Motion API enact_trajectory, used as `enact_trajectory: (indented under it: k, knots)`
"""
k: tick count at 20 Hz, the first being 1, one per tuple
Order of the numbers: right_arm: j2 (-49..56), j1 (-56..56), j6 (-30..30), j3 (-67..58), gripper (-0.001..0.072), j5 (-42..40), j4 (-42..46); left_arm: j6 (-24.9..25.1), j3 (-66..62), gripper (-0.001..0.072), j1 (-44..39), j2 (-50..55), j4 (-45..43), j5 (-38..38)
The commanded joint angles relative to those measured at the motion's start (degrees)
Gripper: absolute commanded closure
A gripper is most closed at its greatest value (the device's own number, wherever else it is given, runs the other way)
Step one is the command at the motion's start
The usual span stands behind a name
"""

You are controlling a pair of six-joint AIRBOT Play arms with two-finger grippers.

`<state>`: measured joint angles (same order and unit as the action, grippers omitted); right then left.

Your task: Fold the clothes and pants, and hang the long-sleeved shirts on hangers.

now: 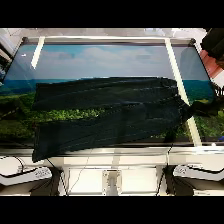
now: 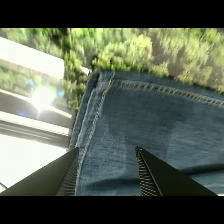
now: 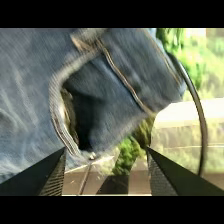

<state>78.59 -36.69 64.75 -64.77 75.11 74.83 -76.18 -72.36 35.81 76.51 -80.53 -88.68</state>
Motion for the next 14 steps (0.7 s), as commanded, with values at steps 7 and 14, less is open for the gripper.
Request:
enact_trajectory:
  k: [7, 14]
  knots:
    - [-15.21, -5.18, 3.82, 7.48, 0.0188, -0.63, 0.28, 8.83, 17.09, 0.0283, 2.91, -1.64, 1.75, 18.51]
    - [-20.41, -5.07, 5.64, 7.48, 0.0188, 3.45, 0.31, 16.11, 18.21, 0.0305, 2.86, 4.31, 9.64, 24.04]
